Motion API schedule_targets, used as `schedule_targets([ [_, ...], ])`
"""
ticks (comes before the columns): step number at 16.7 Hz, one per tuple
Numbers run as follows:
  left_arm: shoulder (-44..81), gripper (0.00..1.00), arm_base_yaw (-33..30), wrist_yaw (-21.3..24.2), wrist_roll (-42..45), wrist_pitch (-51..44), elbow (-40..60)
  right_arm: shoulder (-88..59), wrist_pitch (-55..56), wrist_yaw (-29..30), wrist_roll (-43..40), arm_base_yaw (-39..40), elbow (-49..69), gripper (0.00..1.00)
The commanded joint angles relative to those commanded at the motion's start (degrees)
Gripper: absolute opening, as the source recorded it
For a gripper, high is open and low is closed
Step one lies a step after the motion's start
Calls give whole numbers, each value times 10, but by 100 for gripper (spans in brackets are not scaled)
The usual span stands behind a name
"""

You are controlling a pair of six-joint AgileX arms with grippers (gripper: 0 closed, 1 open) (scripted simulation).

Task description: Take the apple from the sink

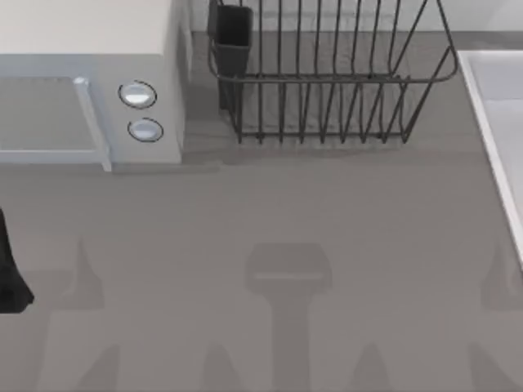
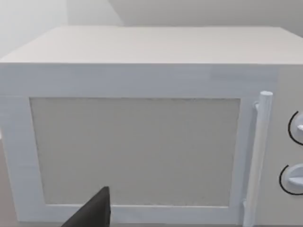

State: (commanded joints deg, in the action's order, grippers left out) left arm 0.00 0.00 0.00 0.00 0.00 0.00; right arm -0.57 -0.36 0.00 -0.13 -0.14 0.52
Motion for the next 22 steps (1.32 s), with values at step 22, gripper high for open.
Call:
schedule_targets([
  [22, 0, 100, 0, 0, 0, 0, 0, -1043, -521, 1, -195, -204, 763, 100],
])
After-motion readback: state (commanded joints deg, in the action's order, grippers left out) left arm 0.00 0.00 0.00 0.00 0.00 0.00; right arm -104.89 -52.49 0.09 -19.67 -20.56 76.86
